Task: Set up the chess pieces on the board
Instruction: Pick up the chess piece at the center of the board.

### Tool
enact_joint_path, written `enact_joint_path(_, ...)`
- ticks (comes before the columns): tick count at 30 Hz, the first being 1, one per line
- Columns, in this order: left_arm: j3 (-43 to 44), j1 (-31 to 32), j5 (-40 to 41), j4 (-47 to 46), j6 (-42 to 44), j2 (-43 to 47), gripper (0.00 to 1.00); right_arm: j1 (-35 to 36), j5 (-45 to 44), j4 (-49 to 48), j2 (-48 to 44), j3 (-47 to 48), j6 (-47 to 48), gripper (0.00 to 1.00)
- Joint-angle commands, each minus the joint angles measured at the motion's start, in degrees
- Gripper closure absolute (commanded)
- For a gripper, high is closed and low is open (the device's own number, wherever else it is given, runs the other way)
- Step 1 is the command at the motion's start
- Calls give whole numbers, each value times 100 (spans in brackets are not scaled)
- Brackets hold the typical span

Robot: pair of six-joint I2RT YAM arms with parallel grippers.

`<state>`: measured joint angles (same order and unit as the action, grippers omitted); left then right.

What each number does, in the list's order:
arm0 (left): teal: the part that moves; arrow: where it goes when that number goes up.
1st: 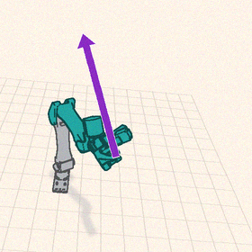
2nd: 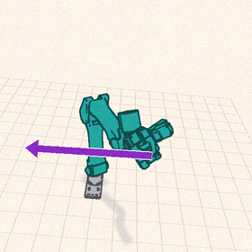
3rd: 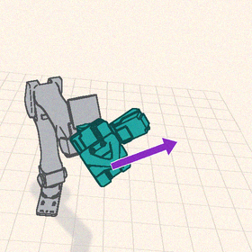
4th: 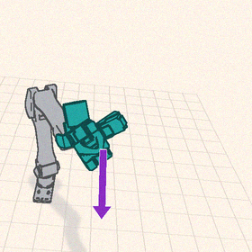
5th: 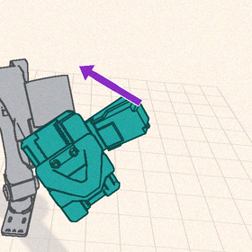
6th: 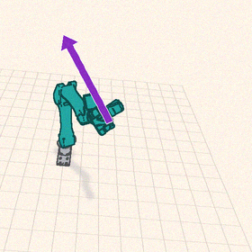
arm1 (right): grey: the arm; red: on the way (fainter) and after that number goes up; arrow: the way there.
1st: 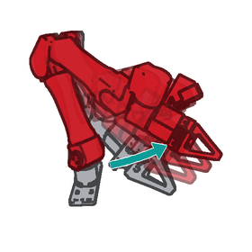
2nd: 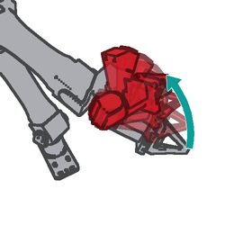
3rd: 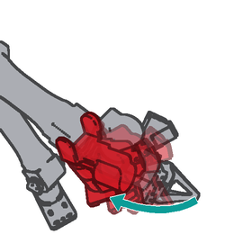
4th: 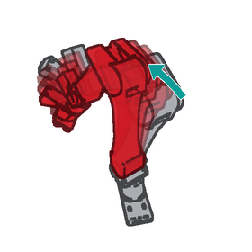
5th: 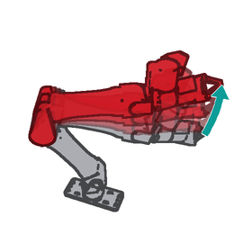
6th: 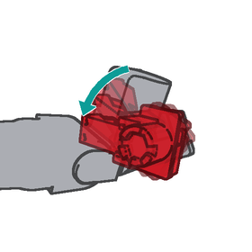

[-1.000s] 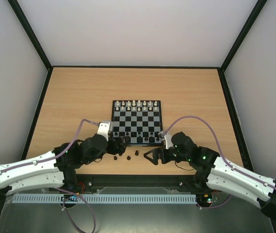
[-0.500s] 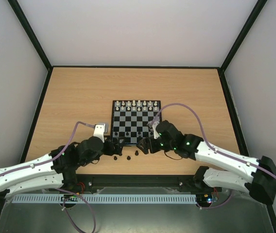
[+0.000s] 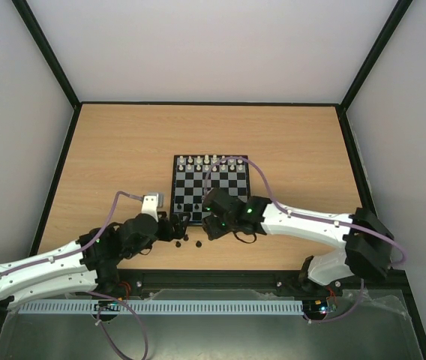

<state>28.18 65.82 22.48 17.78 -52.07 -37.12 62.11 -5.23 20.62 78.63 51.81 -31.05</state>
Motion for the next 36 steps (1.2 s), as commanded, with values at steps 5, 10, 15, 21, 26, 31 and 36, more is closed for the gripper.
enact_joint_path(5,-306,-61,188,-92,-266,41,0,267,-519,944,799,547,100,40)
enact_joint_path(10,-481,-59,284,20,-486,229,0,371,-402,894,1103,558,64,45)
enact_joint_path(15,-565,-61,309,39,-548,326,0,449,-355,888,1346,627,55,52)
enact_joint_path(21,-626,-60,289,36,-587,356,1,471,-222,756,1464,589,55,59)
enact_joint_path(26,-656,-61,292,78,-620,434,1,477,-169,629,1443,534,38,59)
enact_joint_path(31,-692,-61,409,145,-601,583,1,482,-96,523,1409,495,20,59)
enact_joint_path(36,-656,-61,429,209,-586,602,1,480,-76,510,1407,485,4,59)
